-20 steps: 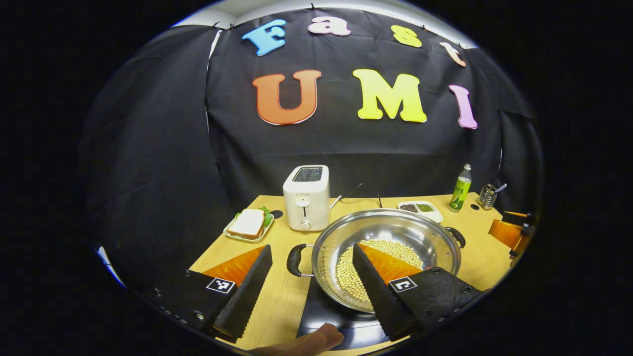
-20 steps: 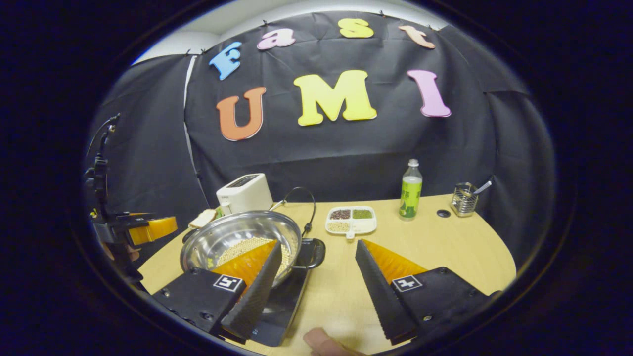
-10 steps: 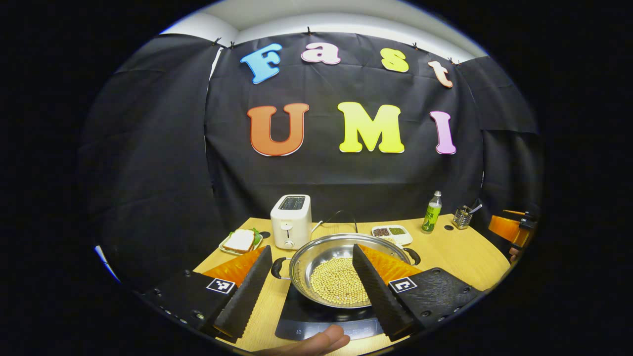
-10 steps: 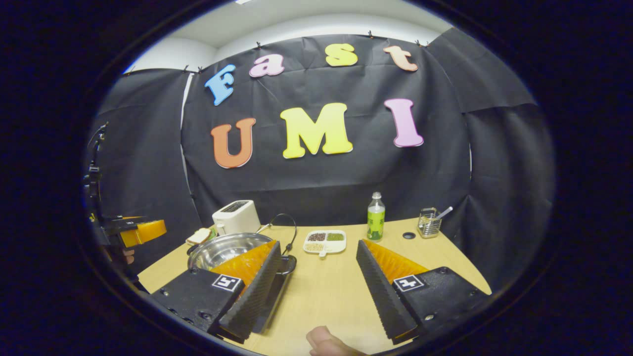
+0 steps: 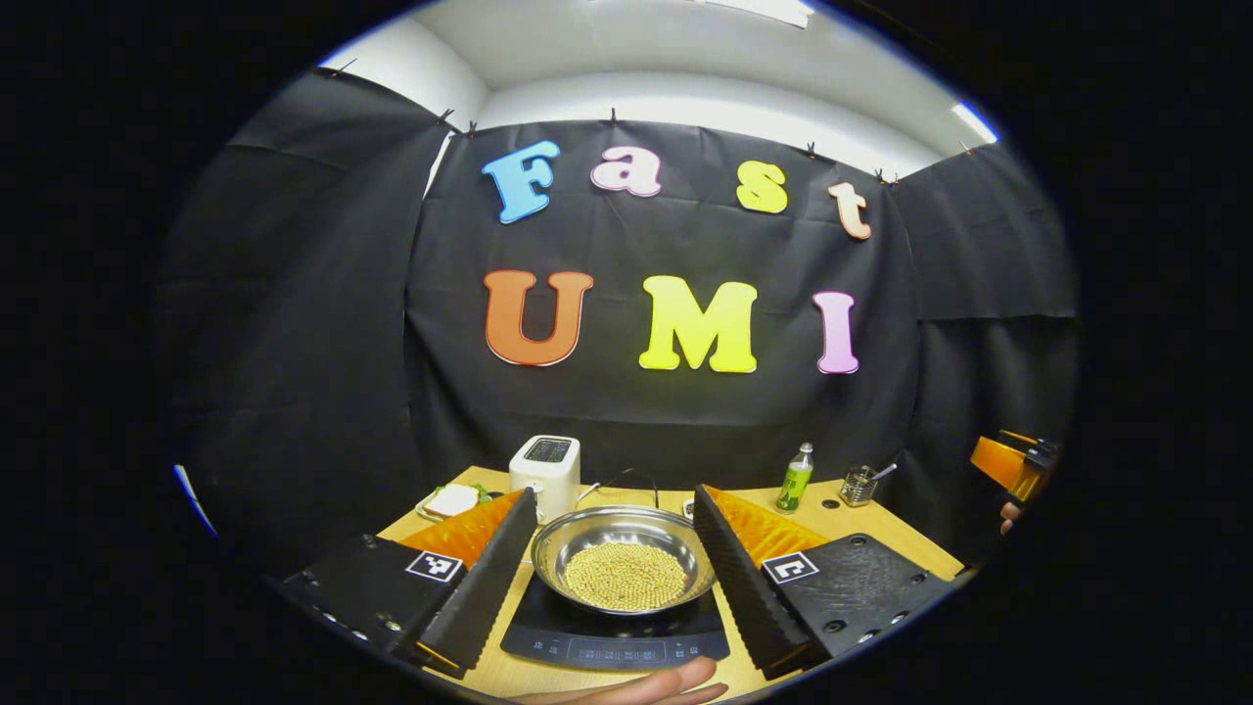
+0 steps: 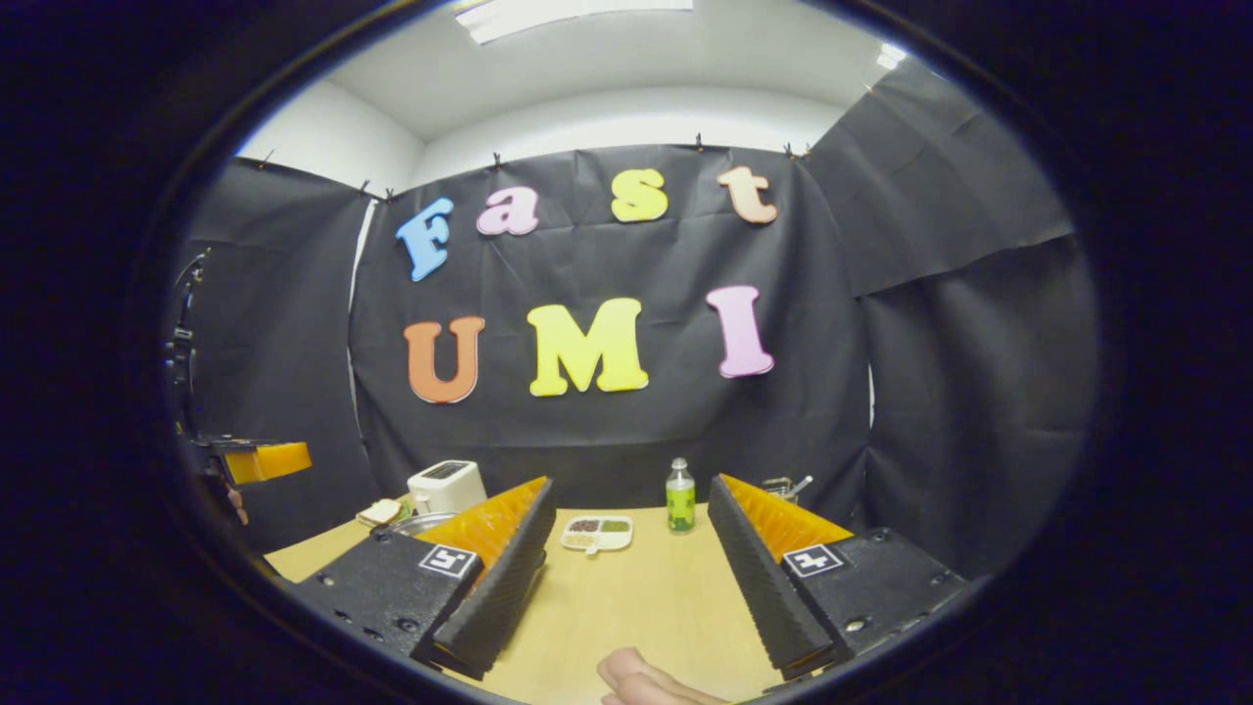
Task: First push the handle of the pot to place it horizontally, then grasp the pot with both hands and set it on the induction cooktop.
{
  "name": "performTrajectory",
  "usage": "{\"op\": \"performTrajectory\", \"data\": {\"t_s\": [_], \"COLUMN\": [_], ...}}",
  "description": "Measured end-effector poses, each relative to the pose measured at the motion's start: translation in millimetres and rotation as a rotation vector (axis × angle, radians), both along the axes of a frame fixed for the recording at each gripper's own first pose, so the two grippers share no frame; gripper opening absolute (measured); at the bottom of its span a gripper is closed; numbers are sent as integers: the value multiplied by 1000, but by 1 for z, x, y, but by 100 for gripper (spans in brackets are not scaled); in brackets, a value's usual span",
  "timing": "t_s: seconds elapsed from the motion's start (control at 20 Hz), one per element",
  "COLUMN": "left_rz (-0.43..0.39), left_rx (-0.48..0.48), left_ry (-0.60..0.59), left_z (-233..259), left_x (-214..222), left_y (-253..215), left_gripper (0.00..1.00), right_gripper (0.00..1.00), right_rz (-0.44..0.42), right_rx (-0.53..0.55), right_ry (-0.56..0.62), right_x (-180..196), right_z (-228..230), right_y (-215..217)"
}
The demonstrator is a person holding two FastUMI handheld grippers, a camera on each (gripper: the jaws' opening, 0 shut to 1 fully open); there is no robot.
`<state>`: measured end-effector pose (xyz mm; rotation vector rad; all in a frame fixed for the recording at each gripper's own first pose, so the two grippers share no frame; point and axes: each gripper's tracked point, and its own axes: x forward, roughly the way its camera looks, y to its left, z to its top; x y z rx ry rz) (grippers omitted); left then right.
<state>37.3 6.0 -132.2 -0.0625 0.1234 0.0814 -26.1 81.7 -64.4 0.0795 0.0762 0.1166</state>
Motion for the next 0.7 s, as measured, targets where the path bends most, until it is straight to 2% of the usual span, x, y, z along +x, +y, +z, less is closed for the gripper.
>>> {"op": "performTrajectory", "data": {"t_s": [0.05, 0.1, 0.15, 0.35, 0.55, 0.7], "left_rz": [-9, -27, -39, -16, -47, -40], "left_rx": [11, 15, 17, 5, -29, 40], "left_ry": [-9, -32, -51, -111, -149, -125], "left_z": [6, 15, 22, 45, 41, 33], "left_x": [-7, -14, -21, -48, -80, -89], "left_y": [-8, -19, -28, -46, -69, -73], "left_gripper": [95, 84, 95, 95, 95, 95], "right_gripper": [96, 96, 96, 96, 96, 96], "right_rz": [-3, -7, -20, -76, -67, -53], "right_rx": [-7, -18, -28, -32, -10, -16], "right_ry": [-7, -12, -13, 4, 41, 6], "right_x": [-11, -19, -26, -43, -62, -74], "right_z": [4, 7, 10, 13, 1, 12], "right_y": [-4, -8, -15, -44, -63, -71]}}
